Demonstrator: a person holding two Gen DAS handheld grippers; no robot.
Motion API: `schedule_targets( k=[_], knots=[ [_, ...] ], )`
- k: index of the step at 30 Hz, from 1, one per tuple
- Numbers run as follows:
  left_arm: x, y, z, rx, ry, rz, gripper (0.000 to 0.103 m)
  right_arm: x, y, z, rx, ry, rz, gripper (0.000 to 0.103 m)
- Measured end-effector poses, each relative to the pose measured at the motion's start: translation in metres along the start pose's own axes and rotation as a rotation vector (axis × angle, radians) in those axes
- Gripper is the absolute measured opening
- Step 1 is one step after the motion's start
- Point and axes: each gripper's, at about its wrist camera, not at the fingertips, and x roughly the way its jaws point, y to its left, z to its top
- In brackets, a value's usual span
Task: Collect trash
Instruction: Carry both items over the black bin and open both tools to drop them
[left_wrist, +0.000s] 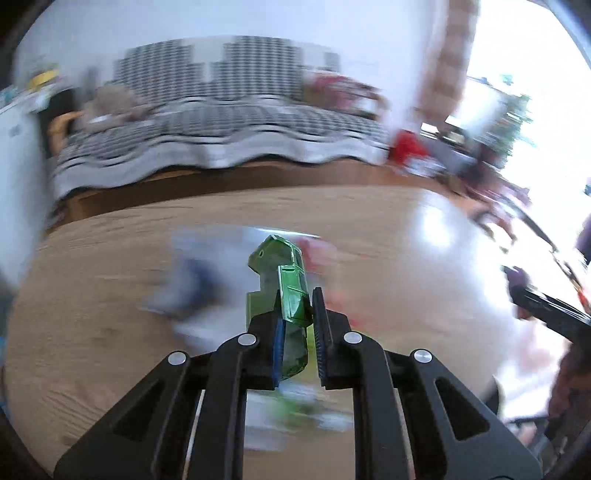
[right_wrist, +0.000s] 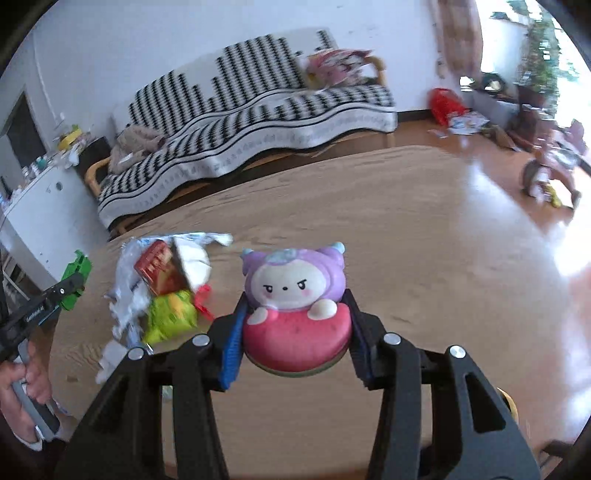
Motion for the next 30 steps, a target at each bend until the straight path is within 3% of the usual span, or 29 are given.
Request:
schedule_targets(
  k=[8, 13, 18, 22, 26, 30],
  knots=[
    [0.022, -0.231, -0.056, 0.247, 0.097, -0.311, 0.013, -0.074, -0.129, -0.079, 0.144, 0.010, -0.176, 0.047],
    [0.067, -0.318, -0.106, 0.342, 0.218, -0.403, 0.013, -0.085, -0.197, -0.129, 0.254, 0.047, -0.241, 0.047],
    [0.128, -0.362, -0.150, 0.348, 0.329, -0.394, 0.013, -0.077, -0.244, -0.169, 0.330, 0.102, -0.288, 0.047],
    [0.157, -0.372, -0.186, 0.343, 0.388, -0.404, 0.013, -0.065, -0.268, -0.194, 0.368, 0.140, -0.288, 0.047],
    [0.186, -0.368, -0.203, 0.366, 0.448, -0.394, 0.013, -0.051, -0.279, -0.210, 0.391, 0.172, -0.281, 0.047],
    [0.196, -0.365, -0.204, 0.378, 0.451, -0.382, 0.015, -0.028, -0.283, -0.208, 0.414, 0.190, -0.270, 0.048]
  ],
)
